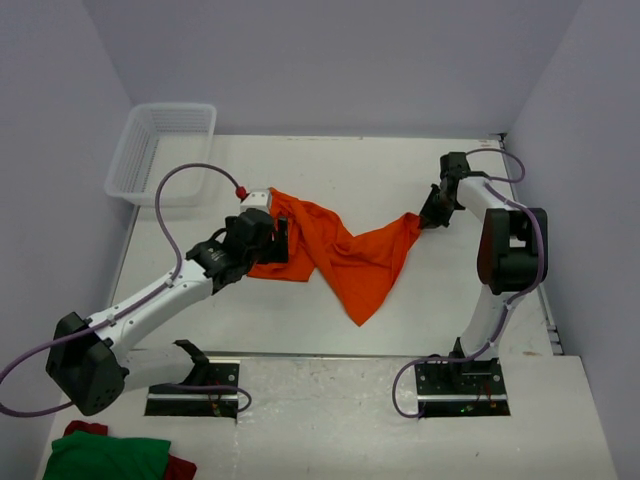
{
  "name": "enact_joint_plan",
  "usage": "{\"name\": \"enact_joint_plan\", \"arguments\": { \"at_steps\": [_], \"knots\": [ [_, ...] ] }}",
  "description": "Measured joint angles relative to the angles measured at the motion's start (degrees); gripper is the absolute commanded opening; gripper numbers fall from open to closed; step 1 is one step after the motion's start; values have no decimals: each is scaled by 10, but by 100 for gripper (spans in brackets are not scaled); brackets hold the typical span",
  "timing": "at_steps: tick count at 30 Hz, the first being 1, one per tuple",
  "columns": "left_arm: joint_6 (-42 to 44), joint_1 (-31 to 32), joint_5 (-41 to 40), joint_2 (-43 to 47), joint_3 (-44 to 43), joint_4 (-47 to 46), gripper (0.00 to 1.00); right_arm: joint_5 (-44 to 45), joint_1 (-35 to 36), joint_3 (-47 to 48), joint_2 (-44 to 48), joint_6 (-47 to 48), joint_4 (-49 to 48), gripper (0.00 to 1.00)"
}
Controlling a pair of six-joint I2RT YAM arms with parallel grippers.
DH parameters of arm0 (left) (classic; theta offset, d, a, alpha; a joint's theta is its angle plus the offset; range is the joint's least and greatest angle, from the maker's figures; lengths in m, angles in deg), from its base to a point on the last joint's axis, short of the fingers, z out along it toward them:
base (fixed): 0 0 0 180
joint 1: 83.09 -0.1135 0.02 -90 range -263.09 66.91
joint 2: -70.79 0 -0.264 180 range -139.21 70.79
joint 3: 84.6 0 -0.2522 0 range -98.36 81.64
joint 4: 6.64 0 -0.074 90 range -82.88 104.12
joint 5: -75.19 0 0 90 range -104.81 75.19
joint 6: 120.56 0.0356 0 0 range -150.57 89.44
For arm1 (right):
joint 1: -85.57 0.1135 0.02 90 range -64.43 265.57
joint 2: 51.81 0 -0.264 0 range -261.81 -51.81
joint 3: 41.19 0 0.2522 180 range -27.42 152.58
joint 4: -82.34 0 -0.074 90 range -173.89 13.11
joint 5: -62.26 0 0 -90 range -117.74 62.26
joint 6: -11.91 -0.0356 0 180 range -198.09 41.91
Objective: Fold and stack the t-shirts
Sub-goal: Flatten out the tshirt
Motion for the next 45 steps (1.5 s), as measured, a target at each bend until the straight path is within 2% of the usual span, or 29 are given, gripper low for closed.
{"name": "enact_joint_plan", "arguments": {
  "at_steps": [5, 9, 12, 16, 17, 23, 33, 45],
  "knots": [
    [-40, 0, -7, -46, 29, 4, 92, 15, 14, 15, 5, 8, 2, 0],
    [-67, 0, -10, -84, 40, 14, 91, 21, 35, 19, 29, 14, 3, 0],
    [-80, -4, -9, -98, 56, 11, 84, 21, 45, 19, 45, 19, 3, 0],
    [-83, -38, 8, -96, 98, -5, 65, 23, 44, 19, 48, 26, 2, 0],
    [-82, -51, 11, -96, 108, -9, 65, 23, 44, 18, 48, 27, 2, 0],
    [-72, -118, 34, -96, 127, -35, 64, 22, 44, 16, 48, 30, -1, 0],
    [-72, -130, 93, -134, 129, -104, 59, 23, 44, 15, 48, 35, -1, 0],
    [-71, -143, 95, -141, 131, -124, 54, 23, 44, 12, 49, 35, -1, 0]
  ]
}}
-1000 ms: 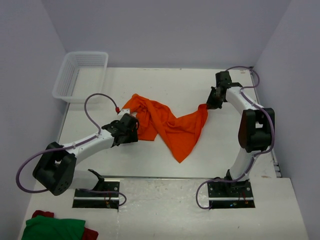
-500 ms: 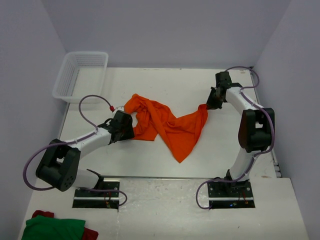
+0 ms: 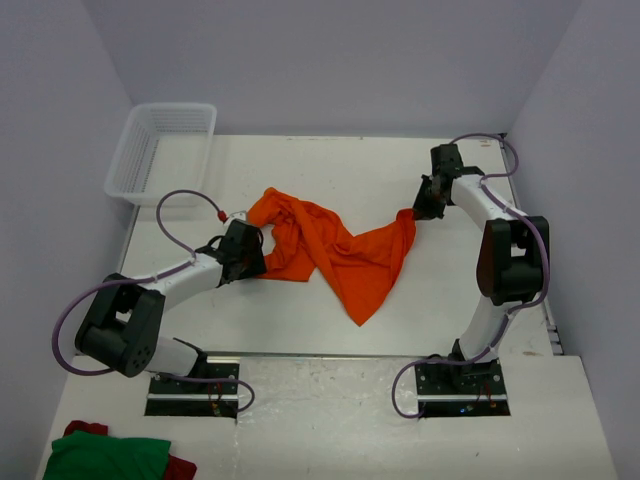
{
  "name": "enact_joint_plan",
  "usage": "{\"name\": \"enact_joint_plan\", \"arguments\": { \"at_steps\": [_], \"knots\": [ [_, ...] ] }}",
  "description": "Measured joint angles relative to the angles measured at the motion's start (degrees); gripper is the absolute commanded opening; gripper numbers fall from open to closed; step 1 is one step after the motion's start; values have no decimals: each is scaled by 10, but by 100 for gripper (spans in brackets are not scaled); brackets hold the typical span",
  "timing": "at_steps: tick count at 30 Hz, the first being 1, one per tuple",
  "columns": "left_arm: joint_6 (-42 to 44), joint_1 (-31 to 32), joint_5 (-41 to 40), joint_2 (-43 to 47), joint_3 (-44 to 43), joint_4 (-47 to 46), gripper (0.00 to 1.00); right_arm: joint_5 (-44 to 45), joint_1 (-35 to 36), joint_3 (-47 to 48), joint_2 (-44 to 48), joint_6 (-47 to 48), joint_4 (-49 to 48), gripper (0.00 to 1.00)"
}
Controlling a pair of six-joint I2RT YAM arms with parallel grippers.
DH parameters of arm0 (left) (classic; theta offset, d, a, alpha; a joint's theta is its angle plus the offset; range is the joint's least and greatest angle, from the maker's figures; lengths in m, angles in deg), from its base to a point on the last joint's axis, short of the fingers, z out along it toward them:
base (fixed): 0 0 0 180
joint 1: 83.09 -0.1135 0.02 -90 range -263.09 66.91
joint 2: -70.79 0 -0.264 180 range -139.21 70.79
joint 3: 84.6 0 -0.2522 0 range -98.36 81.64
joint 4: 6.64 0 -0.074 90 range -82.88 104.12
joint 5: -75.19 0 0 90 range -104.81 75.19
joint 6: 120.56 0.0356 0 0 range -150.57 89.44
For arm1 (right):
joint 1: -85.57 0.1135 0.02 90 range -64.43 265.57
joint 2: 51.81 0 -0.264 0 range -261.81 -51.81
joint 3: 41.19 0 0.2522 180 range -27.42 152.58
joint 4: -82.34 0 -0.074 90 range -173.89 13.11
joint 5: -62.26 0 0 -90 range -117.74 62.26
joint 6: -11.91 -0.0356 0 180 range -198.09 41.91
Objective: Fold and stack the t-shirts
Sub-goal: Flatten out the tshirt
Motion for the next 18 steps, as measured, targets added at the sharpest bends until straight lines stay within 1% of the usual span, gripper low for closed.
{"name": "enact_joint_plan", "arguments": {
  "at_steps": [6, 7, 10, 18],
  "knots": [
    [0, -2, -6, 1, 3, 0, 47, 0, 0, -3, 0, 0, 0, 0],
    [0, -2, -7, 2, 4, 0, 44, 0, 0, -3, 0, 0, 0, 0],
    [0, -2, -13, 2, 7, -4, 42, 0, 0, -3, 0, 0, 0, 0],
    [-1, -2, -31, -19, -3, -16, 41, 1, 0, -4, 4, 0, 1, 0]
  ]
}}
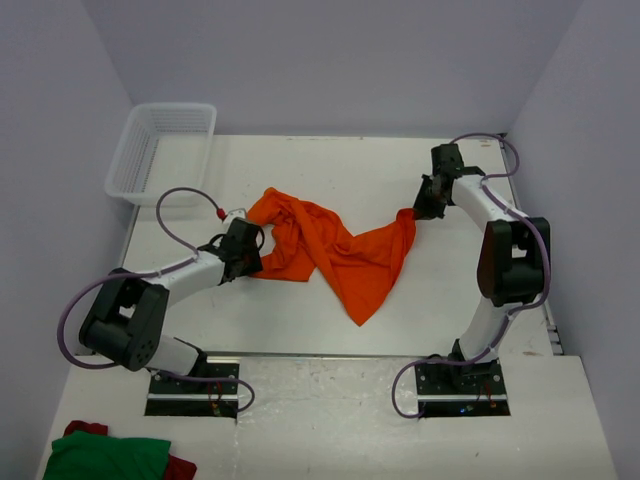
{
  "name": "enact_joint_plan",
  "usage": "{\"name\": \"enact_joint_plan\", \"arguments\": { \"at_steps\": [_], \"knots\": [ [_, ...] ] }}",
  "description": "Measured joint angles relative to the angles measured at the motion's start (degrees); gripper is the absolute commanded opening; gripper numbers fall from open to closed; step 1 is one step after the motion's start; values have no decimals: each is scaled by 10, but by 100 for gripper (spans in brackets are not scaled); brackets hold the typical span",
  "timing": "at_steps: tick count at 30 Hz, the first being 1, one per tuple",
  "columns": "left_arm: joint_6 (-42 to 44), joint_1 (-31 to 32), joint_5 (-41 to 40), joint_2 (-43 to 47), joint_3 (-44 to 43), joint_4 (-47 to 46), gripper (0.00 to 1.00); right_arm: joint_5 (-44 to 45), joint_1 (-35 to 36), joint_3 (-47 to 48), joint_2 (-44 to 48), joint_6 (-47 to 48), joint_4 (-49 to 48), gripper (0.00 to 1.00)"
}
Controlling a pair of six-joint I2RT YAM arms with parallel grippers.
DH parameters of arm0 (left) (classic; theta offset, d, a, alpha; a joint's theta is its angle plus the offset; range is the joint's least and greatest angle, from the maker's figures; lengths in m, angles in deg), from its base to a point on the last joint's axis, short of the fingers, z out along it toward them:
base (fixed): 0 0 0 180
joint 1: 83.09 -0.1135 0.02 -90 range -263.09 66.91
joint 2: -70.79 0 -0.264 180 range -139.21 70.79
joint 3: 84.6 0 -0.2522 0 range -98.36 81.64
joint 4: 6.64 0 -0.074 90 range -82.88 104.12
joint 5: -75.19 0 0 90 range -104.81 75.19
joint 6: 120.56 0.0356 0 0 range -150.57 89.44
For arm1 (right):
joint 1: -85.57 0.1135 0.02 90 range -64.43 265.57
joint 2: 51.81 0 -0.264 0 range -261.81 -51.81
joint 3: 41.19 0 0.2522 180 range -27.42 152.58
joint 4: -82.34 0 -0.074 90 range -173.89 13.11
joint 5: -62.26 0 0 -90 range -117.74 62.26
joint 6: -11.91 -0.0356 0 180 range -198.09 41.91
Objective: Fold and stack the t-shirts
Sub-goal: Flatten out the tshirt
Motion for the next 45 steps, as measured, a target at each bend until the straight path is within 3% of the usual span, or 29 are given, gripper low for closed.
{"name": "enact_joint_plan", "arguments": {
  "at_steps": [7, 18, 25, 28, 29, 32, 40, 45],
  "knots": [
    [-6, -1, -15, -8, -6, 6, 31, 0, -1, 0, 14, 0, 0, 0],
    [-31, 9, -4, 31, 28, 2, 37, -1, -5, 0, 18, 0, 0, 0],
    [-43, 19, -7, 28, 23, 19, 35, -1, -5, 0, 21, 0, 0, 0],
    [-45, 22, -12, 11, 8, 29, 26, -2, -5, -1, 25, 0, 0, 0],
    [-46, 22, -15, 6, 4, 31, 16, -2, -5, -1, 26, 0, 0, 0],
    [-50, 22, -19, -7, -5, 35, 1, -3, -6, -1, 31, 0, 0, 0],
    [-63, 25, -21, 1, -7, 42, 0, -13, -6, -7, 34, 0, -4, 0],
    [-90, 78, -42, 62, -10, 160, 0, -10, -6, -9, 37, 4, -4, 0]
  ]
}}
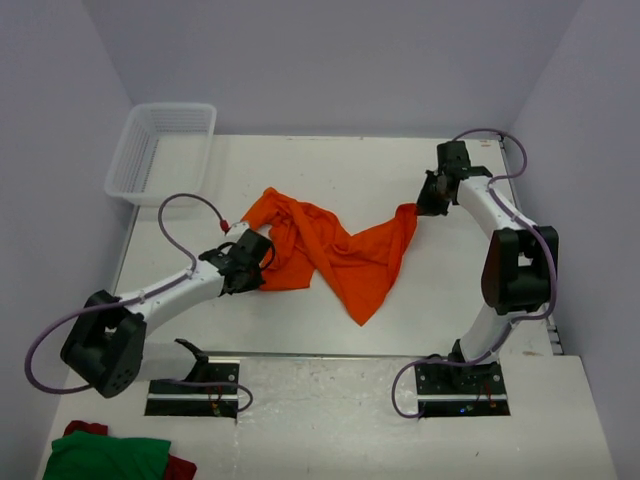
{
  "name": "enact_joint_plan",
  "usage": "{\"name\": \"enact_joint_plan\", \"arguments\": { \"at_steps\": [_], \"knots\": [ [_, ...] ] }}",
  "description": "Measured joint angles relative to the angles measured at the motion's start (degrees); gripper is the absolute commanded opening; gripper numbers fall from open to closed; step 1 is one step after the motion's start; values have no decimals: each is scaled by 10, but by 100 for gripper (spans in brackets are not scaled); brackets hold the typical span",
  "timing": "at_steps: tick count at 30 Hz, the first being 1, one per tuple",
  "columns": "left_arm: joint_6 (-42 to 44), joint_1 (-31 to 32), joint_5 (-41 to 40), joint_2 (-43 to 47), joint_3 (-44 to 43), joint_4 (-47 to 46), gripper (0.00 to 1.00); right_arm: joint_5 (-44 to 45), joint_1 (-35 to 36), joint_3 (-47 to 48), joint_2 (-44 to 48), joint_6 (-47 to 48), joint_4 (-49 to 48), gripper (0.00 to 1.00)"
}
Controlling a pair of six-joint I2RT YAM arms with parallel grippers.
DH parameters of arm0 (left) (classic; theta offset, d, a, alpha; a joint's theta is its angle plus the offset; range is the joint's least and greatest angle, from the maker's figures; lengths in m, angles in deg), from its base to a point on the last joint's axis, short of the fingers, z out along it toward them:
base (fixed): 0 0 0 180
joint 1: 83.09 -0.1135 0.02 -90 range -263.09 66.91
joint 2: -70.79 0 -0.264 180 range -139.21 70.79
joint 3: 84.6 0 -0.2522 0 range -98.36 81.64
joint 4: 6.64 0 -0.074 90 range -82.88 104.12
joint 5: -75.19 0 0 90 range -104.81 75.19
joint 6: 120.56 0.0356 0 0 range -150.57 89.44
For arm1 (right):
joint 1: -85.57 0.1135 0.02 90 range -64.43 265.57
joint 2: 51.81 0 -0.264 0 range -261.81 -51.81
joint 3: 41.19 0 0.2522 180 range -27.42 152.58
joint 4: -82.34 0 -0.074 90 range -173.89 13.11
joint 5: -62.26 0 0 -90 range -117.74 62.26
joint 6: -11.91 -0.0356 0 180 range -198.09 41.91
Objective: Fold and stack the t-shirts
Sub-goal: Flatten out the tshirt
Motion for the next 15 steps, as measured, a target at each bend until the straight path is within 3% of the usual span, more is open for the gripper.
{"name": "enact_joint_plan", "arguments": {
  "at_steps": [3, 6, 15],
  "knots": [
    [-12, 41, -31, 64, -39, 69, 0, 7, 0, 0, 17, 4, 2, 0],
    [-17, 61, -73, 127, -132, 114, 0, 16, 0, 12, 46, 10, 14, 0],
    [36, 64, -200, 196, -373, 154, 0, 50, 5, 180, 130, 38, 78, 0]
  ]
}}
